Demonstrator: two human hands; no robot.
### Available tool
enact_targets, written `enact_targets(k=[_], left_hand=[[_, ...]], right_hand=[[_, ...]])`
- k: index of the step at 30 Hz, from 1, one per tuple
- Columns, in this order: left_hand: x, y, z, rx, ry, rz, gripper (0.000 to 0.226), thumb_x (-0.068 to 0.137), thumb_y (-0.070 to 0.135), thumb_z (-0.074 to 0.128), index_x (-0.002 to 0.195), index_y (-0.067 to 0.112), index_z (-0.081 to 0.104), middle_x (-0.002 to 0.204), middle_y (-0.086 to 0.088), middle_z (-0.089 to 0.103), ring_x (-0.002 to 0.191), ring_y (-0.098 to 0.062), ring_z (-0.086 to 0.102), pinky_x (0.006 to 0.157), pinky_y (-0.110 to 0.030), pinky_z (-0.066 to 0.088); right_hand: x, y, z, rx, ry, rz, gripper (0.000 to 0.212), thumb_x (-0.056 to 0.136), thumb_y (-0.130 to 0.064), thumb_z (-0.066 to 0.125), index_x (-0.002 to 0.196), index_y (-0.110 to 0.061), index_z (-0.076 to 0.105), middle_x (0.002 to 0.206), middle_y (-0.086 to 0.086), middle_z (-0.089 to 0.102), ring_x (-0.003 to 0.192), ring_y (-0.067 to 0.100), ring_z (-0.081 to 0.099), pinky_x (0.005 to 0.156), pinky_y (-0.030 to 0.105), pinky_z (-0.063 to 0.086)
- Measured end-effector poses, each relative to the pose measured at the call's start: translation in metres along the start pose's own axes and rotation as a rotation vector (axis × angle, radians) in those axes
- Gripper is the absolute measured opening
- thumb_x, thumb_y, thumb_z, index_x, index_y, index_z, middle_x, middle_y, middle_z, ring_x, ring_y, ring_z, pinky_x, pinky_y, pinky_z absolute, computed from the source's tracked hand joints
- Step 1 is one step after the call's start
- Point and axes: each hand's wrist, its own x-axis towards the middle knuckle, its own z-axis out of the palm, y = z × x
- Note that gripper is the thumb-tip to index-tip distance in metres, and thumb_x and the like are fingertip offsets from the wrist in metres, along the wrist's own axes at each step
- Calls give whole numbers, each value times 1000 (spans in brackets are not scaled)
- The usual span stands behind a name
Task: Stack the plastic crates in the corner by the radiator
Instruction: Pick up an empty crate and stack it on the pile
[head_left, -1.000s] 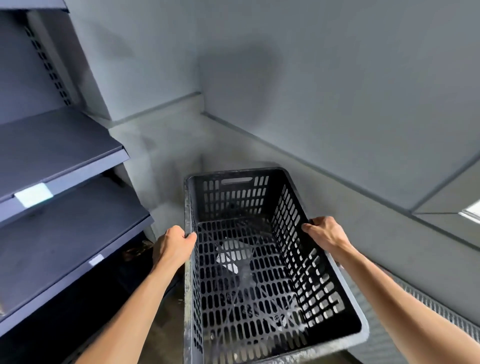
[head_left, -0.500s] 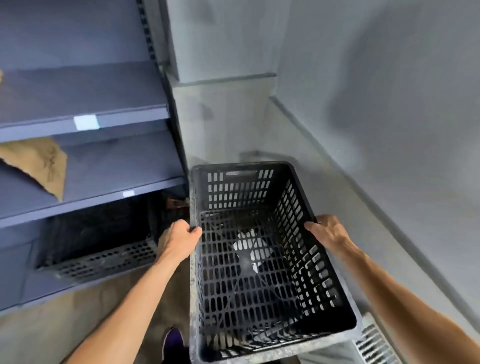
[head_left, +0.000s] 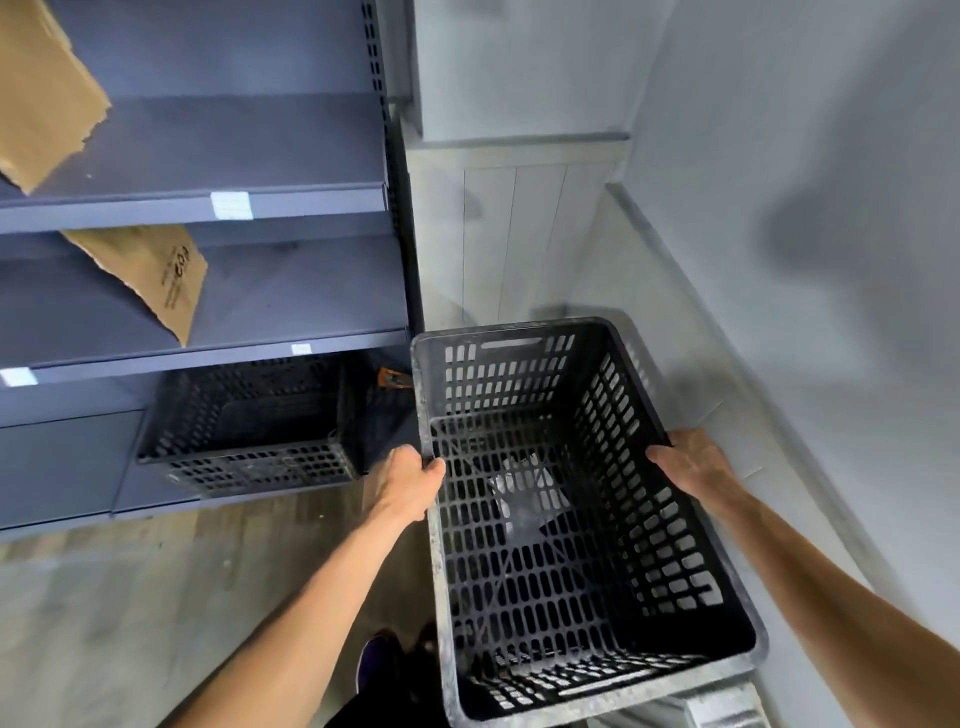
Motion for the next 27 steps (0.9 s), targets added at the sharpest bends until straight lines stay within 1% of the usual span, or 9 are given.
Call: enact_targets(k=[3,5,7,10,15,19,21,24,27], left_hand=[[2,6,12,16,-26,-14,36,96,49,48,79,18,52,63,3,67,47,-13,68,49,-23,43],[6,8,19,26,-30,-20,35,96,48,47,79,18,53,62,3,66,47,-12,68,47,-22,40],[10,6,26,33,-43,-51,33,96,47,48,79,19,55,64,3,68,48,-13,69,48,-22,44],[14,3,38,18,-51,-86,30,95,47,50,88,19,59,71,1,71,55,-15,70,61,-26,57],[22,0,42,-8,-70,-85,23,96,43,51,94,21,58,71,1,71,52,-15,70,54,-24,56],[27,-2,44,-79,-74,-99,23,95,40,54,85,19,52,67,-2,66,51,-21,67,64,-38,62],[27,-5,46,-139,-64,-98,29,94,37,57,75,19,44,59,-1,58,46,-20,58,64,-42,62],[26,-10,48,-141,-44,-70,35,92,42,58,72,21,39,60,-1,52,54,-22,56,65,-46,60],[17,-8,47,41,0,-16,34,94,47,52,76,21,39,69,-1,57,67,-25,59,63,-33,50]], right_hand=[[10,10,-1,-15,-17,-22,42,90,-25,59,129,-10,60,114,13,66,100,29,63,88,39,53],[18,15,-1,-8,-44,-45,36,88,-22,61,124,-15,65,102,9,71,90,25,66,81,35,54],[20,19,-2,-8,-57,-73,33,86,-21,61,118,-19,69,101,8,72,88,24,66,79,33,52],[23,24,-3,1,-67,-132,29,84,-20,63,111,-19,72,102,6,73,92,24,66,81,34,50],[33,28,-2,-42,-80,-189,31,87,-18,60,116,-22,69,105,3,72,94,22,64,80,33,47],[40,33,2,-142,-80,-188,17,81,-18,52,91,-20,65,89,4,69,82,23,66,79,43,57],[44,38,6,-179,-70,-181,17,78,-22,48,89,-17,59,95,10,66,84,27,65,78,45,57],[36,35,12,-279,-40,-168,33,84,-23,48,115,-13,53,123,16,53,112,33,53,92,46,52],[21,30,17,-311,-11,-146,41,90,-21,51,128,-6,44,133,19,42,123,35,41,99,44,46]])
